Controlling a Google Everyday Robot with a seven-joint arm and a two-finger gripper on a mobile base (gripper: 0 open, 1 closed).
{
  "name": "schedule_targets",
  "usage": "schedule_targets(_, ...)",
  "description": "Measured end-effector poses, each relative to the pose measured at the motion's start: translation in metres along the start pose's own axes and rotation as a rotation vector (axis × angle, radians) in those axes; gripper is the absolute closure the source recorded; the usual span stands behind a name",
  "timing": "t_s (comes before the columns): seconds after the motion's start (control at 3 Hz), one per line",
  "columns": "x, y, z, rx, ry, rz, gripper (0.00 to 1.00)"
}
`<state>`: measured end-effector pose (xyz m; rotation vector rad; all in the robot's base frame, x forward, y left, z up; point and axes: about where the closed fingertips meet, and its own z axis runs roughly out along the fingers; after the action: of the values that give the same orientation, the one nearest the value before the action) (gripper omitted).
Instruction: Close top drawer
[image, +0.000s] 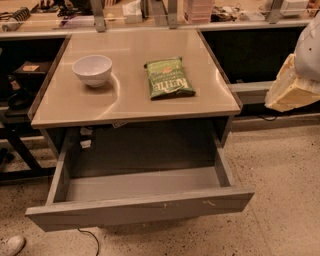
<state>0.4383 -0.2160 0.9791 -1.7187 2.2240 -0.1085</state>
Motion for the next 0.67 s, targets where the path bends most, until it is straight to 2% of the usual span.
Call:
schedule_targets(0.33, 0.011, 0.011, -0.011, 0.005, 0.025, 0.008, 1.0)
schedule_targets(0.67, 0.031, 0.039, -0.023, -0.01, 0.067, 0.051, 1.0)
